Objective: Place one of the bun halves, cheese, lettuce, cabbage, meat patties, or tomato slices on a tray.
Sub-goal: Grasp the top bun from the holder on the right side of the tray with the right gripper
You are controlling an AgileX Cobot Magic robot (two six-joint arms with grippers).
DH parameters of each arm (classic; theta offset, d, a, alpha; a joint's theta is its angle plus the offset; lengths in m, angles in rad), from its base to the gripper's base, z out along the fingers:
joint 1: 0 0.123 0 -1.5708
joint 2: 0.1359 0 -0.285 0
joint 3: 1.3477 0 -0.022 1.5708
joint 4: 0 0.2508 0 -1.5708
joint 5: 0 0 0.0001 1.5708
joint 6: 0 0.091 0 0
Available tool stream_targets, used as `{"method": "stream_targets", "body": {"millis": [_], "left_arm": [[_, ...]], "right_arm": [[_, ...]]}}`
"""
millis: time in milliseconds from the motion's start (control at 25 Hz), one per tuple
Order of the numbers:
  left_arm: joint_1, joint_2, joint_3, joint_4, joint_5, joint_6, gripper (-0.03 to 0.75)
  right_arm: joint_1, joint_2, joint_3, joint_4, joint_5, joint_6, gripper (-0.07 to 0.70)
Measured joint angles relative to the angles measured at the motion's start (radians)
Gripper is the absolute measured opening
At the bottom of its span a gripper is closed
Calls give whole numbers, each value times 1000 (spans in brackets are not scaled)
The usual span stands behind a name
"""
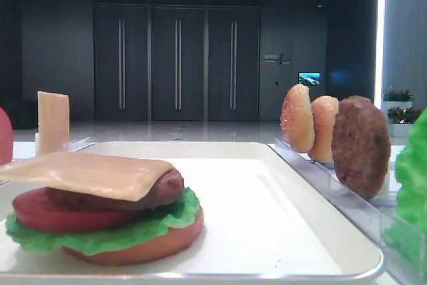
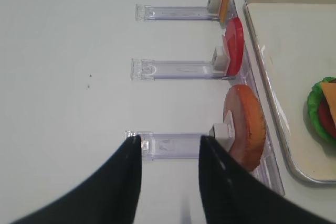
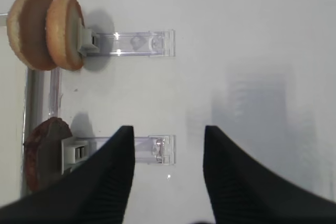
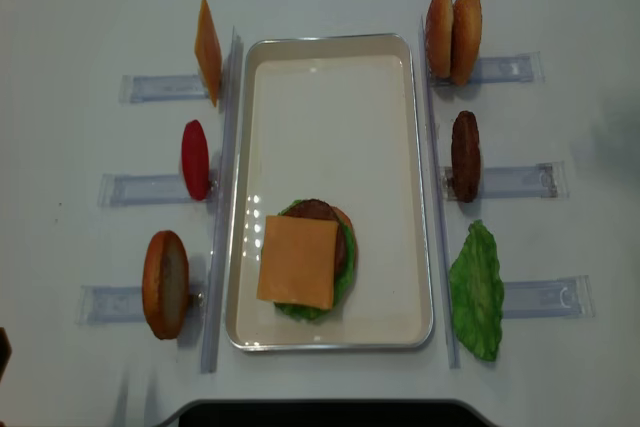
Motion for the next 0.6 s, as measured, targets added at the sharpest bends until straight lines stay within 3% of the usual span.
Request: {"method": "stream_targets", "body": {"millis": [240,600], "left_arm": [[0,0,0,0,0,0,282],[0,0,0,0,-1,0,282]], "right_arm": [[0,125,-131,0,47,-4,301],[0,241,-224,-6,51,-26,301]]}}
